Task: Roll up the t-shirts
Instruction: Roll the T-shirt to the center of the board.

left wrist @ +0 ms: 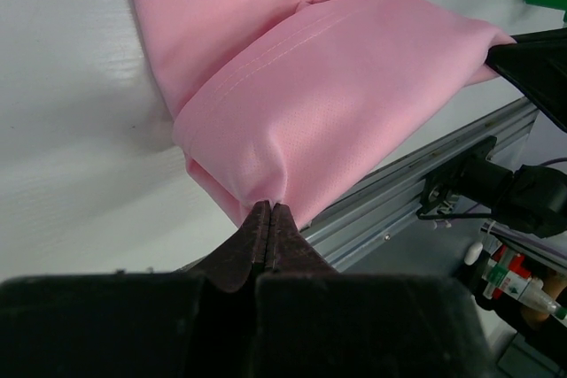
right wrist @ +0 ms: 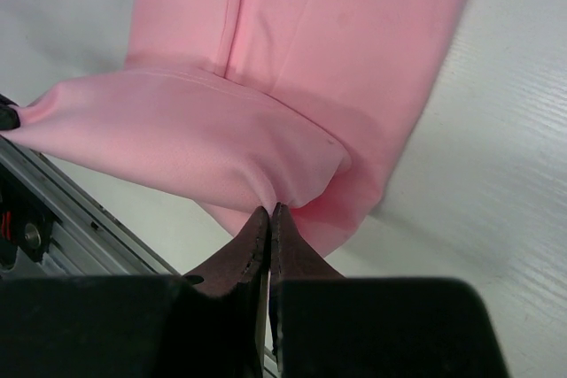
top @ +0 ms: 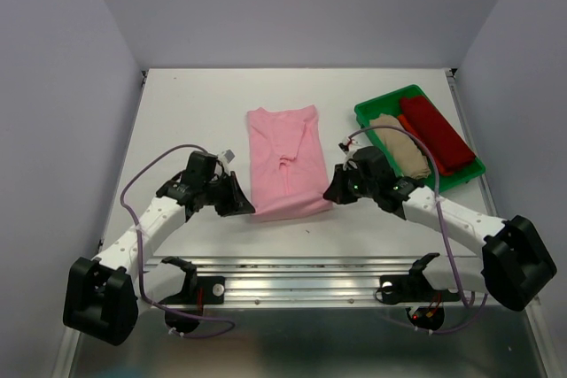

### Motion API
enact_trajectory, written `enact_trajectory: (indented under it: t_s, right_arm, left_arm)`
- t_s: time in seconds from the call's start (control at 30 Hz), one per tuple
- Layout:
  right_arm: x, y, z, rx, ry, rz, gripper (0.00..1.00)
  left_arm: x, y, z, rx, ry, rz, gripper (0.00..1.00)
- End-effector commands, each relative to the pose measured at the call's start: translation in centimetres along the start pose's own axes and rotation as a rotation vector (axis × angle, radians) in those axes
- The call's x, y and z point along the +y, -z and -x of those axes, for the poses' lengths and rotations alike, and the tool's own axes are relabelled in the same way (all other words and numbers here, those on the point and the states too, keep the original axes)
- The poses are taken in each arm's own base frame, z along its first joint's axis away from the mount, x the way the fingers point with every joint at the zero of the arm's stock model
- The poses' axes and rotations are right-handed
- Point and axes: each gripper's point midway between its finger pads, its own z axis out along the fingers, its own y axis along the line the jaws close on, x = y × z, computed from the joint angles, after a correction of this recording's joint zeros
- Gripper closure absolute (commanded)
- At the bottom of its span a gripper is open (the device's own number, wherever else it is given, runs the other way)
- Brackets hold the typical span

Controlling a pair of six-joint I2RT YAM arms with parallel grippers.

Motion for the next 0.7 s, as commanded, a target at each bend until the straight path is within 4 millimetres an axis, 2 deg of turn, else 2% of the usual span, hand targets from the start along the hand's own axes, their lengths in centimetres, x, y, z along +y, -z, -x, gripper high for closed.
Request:
enact_trajectory:
  t_s: [0.0,0.27,0.67]
  right_arm:
    - [1.0,1.2,1.7,-0.086,0.008,0.02,0.99]
    - [1.0,1.5,0.6,-0.059,0.005,0.02,0.99]
    - [0.8,1.7,1.3,-0.088,-0.006,-0.004,0.99]
  left_arm:
    - [0.5,0.1,-0.8,0.018,0.016,0.009,1.0]
    - [0.8,0.2,-1.9,0.049,0.035,0.01,1.0]
    - [0.7,0.2,-1.7,0.05,0.067,0.02,1.0]
